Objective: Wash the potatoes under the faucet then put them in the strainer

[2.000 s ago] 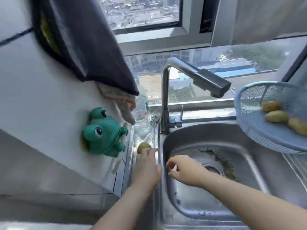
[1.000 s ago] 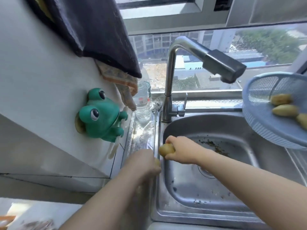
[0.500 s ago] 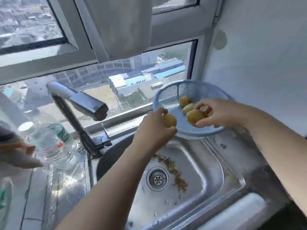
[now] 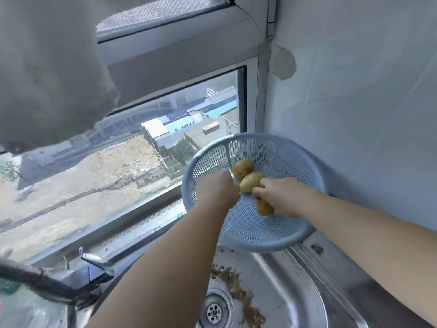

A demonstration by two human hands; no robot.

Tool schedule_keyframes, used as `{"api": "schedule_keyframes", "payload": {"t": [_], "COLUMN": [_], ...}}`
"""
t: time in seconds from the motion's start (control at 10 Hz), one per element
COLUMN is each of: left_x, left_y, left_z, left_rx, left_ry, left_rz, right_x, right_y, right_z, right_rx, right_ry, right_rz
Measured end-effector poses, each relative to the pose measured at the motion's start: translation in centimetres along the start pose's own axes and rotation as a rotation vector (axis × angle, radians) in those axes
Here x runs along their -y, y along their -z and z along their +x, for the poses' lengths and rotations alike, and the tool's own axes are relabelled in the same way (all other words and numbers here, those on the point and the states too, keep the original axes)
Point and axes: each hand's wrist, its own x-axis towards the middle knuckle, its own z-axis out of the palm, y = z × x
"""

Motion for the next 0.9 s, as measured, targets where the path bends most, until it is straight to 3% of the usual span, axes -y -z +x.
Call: {"api": "schedule_keyframes", "payload": {"t": [0.3, 0.7, 0.8, 0.9], "left_x": [-1.6, -1.2, -1.0, -0.7], "left_y": [-2.2, -2.1, -1.3, -0.1], "left_z": [5.0, 3.4, 2.2, 0.5], "left_rx": [0.02, 0.139, 0.041, -0.141], "left_ry": [0.028, 0.025, -0.031, -0.029], "left_rz": [-0.055, 0.01, -0.017, -0.201], "right_x": [-0.8, -0.4, -0.1, 0.4], "right_y": [-1.1, -0.9, -0.3, 0.8], "right_z": [1.9, 1.3, 0.7, -0.2], "right_rx": [-0.025, -0.045, -0.064, -0.17], "right_ry": [0.01, -0.089, -0.102, -0.133], "right_rz": [-0.044, 0.065, 0.127, 0.2]}}
